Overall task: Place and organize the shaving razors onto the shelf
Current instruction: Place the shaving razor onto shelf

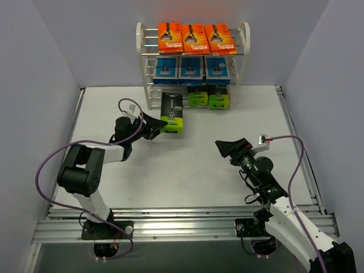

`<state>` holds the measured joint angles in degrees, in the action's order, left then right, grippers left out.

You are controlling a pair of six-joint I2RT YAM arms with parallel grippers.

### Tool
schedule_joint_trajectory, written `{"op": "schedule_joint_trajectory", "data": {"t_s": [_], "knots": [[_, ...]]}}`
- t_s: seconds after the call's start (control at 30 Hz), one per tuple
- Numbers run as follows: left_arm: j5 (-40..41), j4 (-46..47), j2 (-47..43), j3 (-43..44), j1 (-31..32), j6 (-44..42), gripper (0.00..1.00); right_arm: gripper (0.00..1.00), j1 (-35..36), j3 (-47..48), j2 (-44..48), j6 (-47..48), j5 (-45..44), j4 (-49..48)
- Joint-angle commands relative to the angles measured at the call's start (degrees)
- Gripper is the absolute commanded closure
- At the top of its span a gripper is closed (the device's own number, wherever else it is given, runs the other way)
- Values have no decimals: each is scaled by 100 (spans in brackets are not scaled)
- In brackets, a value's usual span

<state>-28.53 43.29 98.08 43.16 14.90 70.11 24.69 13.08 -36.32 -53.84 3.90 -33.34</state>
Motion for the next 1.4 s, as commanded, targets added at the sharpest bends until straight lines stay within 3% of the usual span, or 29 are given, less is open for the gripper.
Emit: {"op": "schedule_joint_trajectory", "data": {"t_s": [0.0,0.3,0.83,1.37], "knots": [[-267,1314,307,658,-31,135,98,0,-420,-51,-226,164,786,-558],[-170,691,1361,1924,-39,-32,98,0,-1677,-324,-1280,251,2114,-1577],[137,75,2619,3778,-118,-190,98,0,-1932,-42,-1922,1051,2343,-1719],[269,-22,3507,4737,-189,-269,98,0,-2082,-69,-2389,1113,2378,-2176]]}}
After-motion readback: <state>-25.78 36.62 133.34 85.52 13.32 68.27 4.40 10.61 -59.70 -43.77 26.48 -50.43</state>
